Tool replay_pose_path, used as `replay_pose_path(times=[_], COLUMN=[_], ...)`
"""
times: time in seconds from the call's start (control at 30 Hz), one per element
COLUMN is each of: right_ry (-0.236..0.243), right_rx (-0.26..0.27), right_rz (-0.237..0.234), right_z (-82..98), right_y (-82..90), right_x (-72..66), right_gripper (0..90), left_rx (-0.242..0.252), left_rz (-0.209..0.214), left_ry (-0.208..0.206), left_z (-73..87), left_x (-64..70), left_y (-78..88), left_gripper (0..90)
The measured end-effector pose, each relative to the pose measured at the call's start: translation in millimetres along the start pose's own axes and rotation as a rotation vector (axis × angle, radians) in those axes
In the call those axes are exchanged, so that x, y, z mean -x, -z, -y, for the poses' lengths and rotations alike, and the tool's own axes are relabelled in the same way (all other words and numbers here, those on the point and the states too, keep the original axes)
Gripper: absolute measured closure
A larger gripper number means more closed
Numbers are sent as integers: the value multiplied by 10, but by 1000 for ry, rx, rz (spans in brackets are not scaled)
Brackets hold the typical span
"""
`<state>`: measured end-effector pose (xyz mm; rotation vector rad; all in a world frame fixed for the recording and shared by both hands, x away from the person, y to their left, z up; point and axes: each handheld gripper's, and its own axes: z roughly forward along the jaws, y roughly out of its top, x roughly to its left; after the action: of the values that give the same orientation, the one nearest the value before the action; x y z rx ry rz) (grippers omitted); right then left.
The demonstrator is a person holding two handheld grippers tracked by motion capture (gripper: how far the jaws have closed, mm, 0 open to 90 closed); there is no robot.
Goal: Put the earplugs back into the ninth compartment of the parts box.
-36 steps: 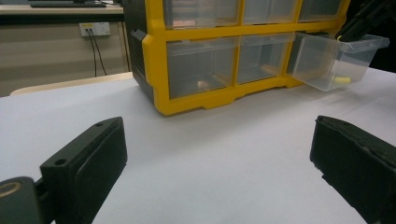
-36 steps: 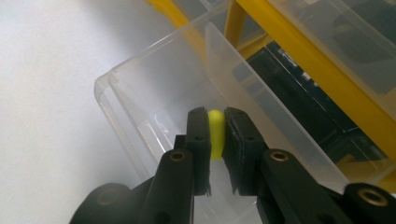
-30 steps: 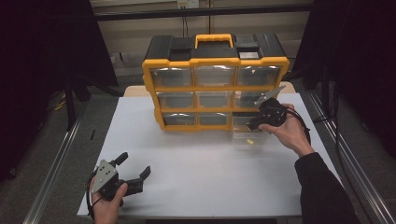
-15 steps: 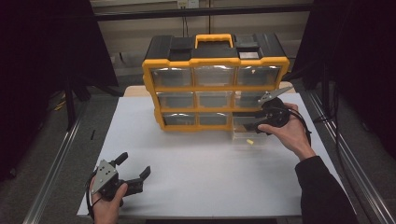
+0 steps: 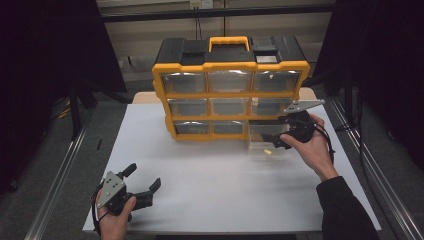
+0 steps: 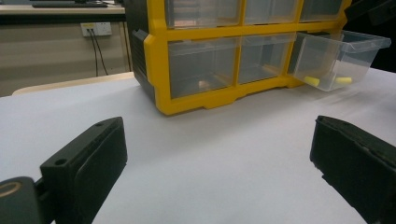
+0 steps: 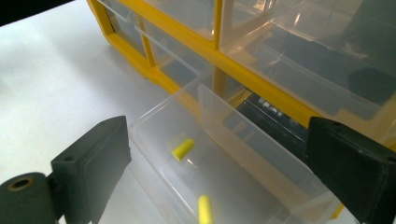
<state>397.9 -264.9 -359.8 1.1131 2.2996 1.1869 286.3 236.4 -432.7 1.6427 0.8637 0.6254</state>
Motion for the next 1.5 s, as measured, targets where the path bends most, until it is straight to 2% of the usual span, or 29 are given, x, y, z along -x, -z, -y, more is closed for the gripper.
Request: replay_pose_path(times=[0.13,0.3,0.43,0.57,0.67,0.87,1.07,1.17,1.37,1.43,1.5], right_ry=[-18,-33,-33,-48,-45,-62,-50,-60,-76,-72,-76], right_rx=[32,77,108,146,171,207,240,257,252,262,269], right_rz=[-4,14,54,64,90,113,156,160,174,183,192], right_z=[67,146,204,281,345,426,552,600,727,753,774], right_y=[33,65,97,123,134,201,221,257,263,266,274], right_x=[-16,-61,-107,-131,-156,-155,-231,-231,-239,-246,-264], right_gripper=[40,38,37,35,34,30,35,35,41,42,42], left_rx=[0,-3,0,2,0,3,4,5,11,7,8], left_rz=[0,1,-2,-1,-1,0,0,2,6,3,3], left_ry=[0,-4,-2,-1,-2,7,6,5,11,-4,-1], left_z=[-1,-2,-2,-2,-4,-3,-4,-4,-6,-7,-7], left_x=[-3,-2,-4,-3,-3,-2,-2,-3,5,-4,-5], left_y=[-1,-1,4,1,4,4,6,8,8,12,14], left_gripper=[40,40,40,40,40,40,40,40,40,40,40])
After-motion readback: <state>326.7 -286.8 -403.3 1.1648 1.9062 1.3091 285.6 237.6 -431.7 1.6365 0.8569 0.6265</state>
